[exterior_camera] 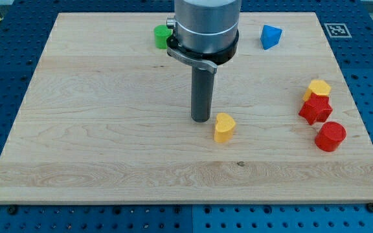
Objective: Slide yellow heart below red circle
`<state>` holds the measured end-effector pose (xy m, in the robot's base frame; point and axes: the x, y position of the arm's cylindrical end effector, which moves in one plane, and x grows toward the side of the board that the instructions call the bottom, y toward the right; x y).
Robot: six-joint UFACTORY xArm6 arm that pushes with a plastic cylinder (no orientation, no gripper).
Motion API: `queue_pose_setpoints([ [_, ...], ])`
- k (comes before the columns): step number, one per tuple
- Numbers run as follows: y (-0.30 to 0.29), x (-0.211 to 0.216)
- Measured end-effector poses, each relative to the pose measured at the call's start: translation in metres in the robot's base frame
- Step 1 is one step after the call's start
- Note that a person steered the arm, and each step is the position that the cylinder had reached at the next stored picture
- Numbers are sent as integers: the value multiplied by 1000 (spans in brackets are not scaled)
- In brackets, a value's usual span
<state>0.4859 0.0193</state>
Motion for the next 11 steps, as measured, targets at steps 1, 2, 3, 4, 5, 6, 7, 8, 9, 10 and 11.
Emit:
queue_pose_setpoints([
  [1, 21, 0],
  [2, 29, 21],
  [3, 33, 40],
  [4, 47, 40],
  [5, 58, 48],
  [6, 69, 56],
  [7, 78, 70],
  [8, 90, 80],
  [9, 108, 87],
  [10, 131, 87],
  [11, 156, 87],
])
